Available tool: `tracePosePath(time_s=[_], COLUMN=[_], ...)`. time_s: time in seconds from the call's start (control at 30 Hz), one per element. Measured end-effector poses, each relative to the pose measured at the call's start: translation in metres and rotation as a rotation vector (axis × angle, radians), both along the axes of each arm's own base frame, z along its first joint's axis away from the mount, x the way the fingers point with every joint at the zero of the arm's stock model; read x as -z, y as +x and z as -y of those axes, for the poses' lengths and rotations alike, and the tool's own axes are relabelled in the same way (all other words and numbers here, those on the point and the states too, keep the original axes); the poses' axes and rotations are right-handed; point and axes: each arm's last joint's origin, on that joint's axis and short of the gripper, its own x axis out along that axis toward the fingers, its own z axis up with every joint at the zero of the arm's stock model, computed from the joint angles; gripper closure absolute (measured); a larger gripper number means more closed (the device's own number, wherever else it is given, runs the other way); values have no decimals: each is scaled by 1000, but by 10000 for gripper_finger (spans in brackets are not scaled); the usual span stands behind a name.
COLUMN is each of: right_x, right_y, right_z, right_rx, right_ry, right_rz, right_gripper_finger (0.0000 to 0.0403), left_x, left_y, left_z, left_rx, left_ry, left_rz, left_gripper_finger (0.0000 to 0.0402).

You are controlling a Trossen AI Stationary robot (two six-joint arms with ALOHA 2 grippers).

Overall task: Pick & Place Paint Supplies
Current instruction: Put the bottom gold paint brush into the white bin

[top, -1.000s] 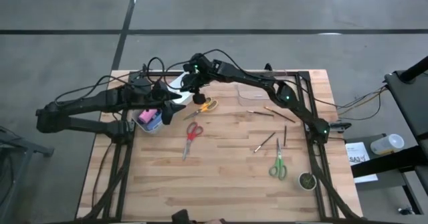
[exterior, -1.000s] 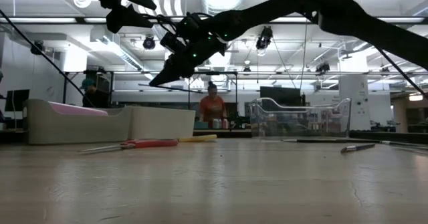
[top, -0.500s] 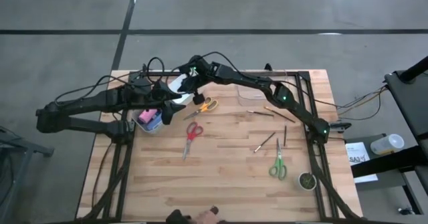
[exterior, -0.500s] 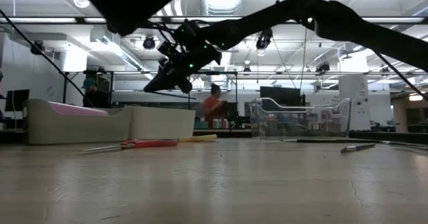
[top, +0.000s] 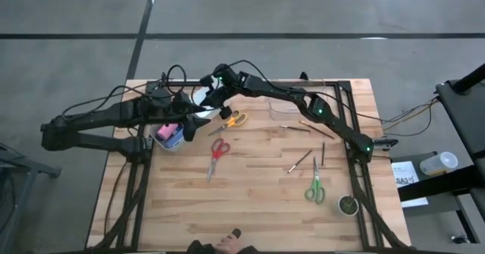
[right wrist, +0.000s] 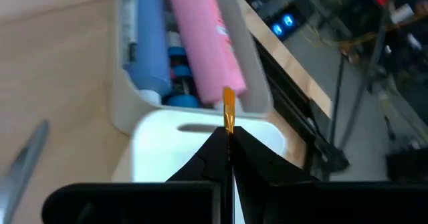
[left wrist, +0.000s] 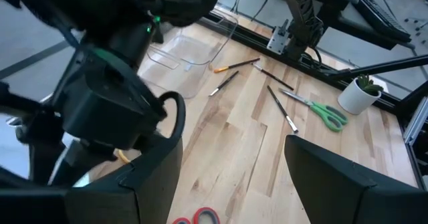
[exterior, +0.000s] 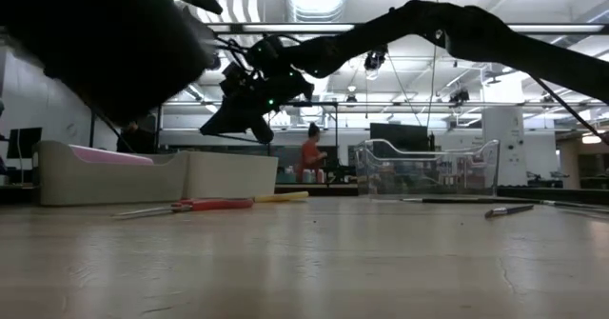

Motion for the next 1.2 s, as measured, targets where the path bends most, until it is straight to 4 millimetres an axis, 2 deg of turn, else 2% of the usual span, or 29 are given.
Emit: tracePosePath(time_s=[0.27, 1.2], right_x=[23, 19], right_y=[2, 3], right_z=[4, 10], right_rx=[-20, 69], right_ry=[17, 130], right_rz=[-26, -5], right_gripper_finger=[390, 388], left_x=[0, 0], left_y=[0, 0], left_z=[0, 0], left_rx=[0, -1], left_ry=[0, 0], left_rz=[1, 1], left_gripper_finger=[130, 130])
